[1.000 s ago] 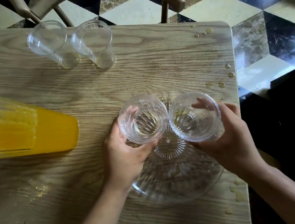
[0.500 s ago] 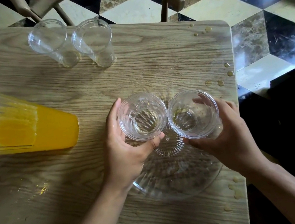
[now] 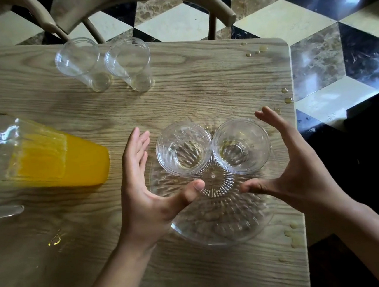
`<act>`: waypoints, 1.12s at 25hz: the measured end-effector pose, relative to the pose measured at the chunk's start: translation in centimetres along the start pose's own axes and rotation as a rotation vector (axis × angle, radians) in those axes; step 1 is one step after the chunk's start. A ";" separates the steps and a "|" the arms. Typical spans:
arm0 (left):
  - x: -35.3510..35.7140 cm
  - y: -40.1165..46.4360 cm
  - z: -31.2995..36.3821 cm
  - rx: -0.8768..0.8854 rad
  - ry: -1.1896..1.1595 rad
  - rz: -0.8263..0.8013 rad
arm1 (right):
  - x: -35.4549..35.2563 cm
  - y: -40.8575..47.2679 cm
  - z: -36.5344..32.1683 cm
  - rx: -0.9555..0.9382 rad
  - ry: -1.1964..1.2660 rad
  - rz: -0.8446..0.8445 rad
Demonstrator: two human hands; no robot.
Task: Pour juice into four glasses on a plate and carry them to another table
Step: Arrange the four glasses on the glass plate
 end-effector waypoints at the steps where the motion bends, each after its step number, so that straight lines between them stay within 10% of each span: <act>1: -0.1 0.0 0.4 0.002 0.002 0.008 | -0.2 0.3 -0.5 -0.007 0.003 -0.014; 28: -13.5 6.4 25.1 0.210 0.243 0.174 | -6.9 16.9 -22.9 -0.461 0.117 -0.142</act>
Point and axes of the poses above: each hand's wrist, its own y-axis towards the middle knuckle, its own x-axis out of the palm, z = x × y, the point moved 8 cm from there along y, towards the middle knuckle, and after that the axes turned 5 degrees about -x, right-handed, at the moved point
